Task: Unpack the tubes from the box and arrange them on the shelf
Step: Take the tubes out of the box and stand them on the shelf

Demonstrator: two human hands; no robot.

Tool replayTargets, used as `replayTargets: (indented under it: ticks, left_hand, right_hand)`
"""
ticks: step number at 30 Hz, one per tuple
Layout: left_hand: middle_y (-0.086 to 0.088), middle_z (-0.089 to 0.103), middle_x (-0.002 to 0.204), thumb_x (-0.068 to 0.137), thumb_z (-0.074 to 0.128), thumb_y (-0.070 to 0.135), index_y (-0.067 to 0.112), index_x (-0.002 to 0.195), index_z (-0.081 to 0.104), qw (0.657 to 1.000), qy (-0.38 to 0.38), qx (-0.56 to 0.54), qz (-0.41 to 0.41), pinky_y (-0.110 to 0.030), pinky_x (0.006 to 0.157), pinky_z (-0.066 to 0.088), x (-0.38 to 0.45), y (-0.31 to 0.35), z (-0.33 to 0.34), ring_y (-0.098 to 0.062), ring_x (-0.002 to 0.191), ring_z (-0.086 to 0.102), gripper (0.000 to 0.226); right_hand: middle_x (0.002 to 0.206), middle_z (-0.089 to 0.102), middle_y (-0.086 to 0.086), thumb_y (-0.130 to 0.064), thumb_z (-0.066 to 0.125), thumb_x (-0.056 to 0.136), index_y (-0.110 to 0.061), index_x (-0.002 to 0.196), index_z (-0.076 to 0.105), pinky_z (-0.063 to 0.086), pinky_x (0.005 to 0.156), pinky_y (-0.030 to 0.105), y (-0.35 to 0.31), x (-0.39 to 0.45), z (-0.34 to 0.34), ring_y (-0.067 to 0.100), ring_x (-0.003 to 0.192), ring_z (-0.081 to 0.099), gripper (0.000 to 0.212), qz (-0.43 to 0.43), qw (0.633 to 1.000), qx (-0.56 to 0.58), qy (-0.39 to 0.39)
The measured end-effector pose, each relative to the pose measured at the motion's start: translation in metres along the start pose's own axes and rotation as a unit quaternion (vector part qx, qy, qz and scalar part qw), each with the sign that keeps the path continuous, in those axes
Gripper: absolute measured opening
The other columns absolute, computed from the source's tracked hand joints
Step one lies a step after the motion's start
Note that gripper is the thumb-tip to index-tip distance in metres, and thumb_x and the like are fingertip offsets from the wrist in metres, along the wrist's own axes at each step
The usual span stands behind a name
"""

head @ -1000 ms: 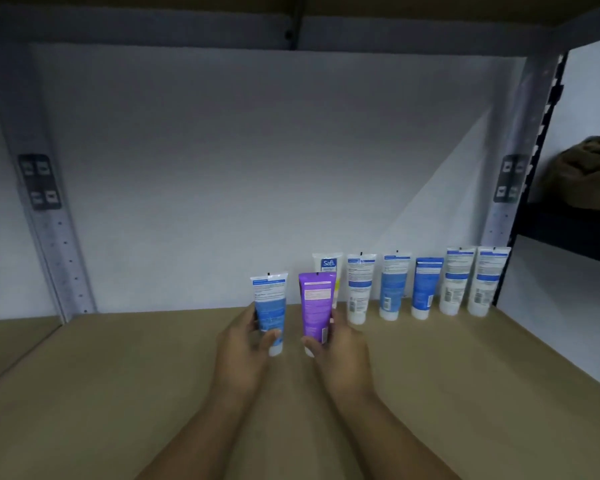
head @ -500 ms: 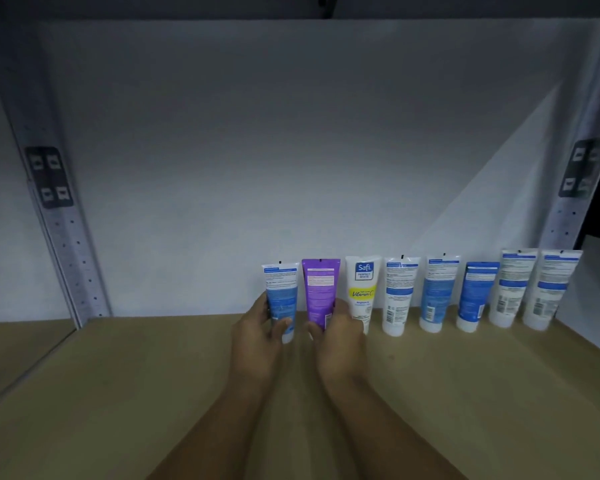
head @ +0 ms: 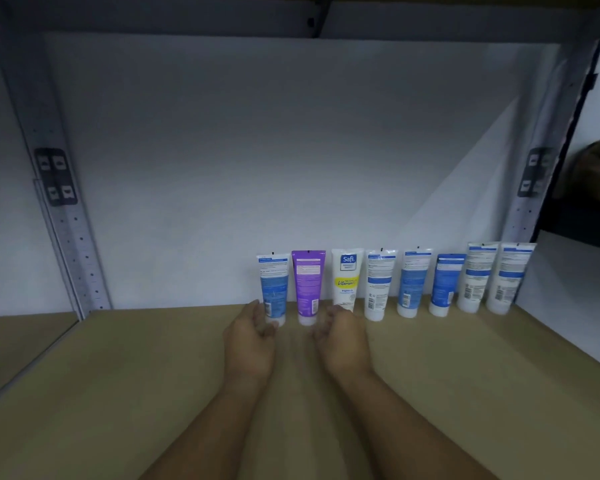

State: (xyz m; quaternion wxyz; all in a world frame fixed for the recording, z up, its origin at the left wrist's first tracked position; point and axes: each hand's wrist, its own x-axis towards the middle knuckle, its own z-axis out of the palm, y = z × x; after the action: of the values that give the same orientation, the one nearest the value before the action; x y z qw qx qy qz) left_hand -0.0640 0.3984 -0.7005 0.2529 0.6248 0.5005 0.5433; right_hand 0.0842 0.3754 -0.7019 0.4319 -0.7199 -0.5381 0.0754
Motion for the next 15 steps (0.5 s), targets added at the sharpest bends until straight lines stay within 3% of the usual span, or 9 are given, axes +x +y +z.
replayTargets:
  ticks: [4, 8, 12, 15]
  left_hand:
    - [-0.005, 0.073, 0.096, 0.081, 0.062, -0.008, 0.003, 0.113, 0.067, 0.999, -0.044, 0.027, 0.003, -0.019, 0.083, 0.048, -0.038, 0.018, 0.014, -0.019, 0.091, 0.069, 0.034]
    - [0.009, 0.068, 0.080, 0.085, 0.070, 0.006, 0.010, 0.108, 0.068, 0.987, -0.158, 0.025, 0.020, -0.014, 0.077, 0.046, -0.091, 0.060, 0.057, -0.008, 0.077, 0.065, 0.023]
    - [-0.001, 0.073, 0.083, 0.084, 0.071, 0.011, 0.009, 0.103, 0.070, 0.958, -0.278, 0.002, 0.065, -0.023, 0.082, 0.054, -0.156, 0.113, 0.115, -0.011, 0.075, 0.068, 0.019]
    - [0.002, 0.072, 0.083, 0.085, 0.067, 0.012, 0.013, 0.101, 0.071, 0.928, -0.353, -0.015, 0.121, -0.023, 0.083, 0.055, -0.216, 0.157, 0.164, -0.007, 0.073, 0.066, 0.017]
  right_hand:
    - [0.086, 0.072, 0.005, -0.013, 0.071, 0.078, -0.008, 0.099, 0.069, 0.057, 0.084, 0.036, 0.020, -0.035, -0.049, 0.019, 0.084, 0.069, 0.022, -0.010, 1.000, 0.007, -0.004]
    - [0.082, 0.070, -0.003, -0.011, 0.071, 0.078, -0.012, 0.100, 0.072, 0.056, 0.084, 0.030, 0.060, -0.077, -0.115, 0.012, 0.078, 0.067, 0.022, 0.000, 1.000, -0.009, 0.015]
    - [0.087, 0.073, 0.002, -0.011, 0.072, 0.081, -0.011, 0.101, 0.073, 0.055, 0.085, 0.027, 0.110, -0.128, -0.197, 0.011, 0.078, 0.066, 0.020, 0.032, 0.998, -0.050, 0.037]
    - [0.087, 0.074, 0.001, -0.013, 0.073, 0.082, -0.012, 0.100, 0.073, 0.055, 0.081, 0.024, 0.152, -0.173, -0.261, 0.011, 0.080, 0.067, 0.017, 0.044, 0.990, -0.093, 0.094]
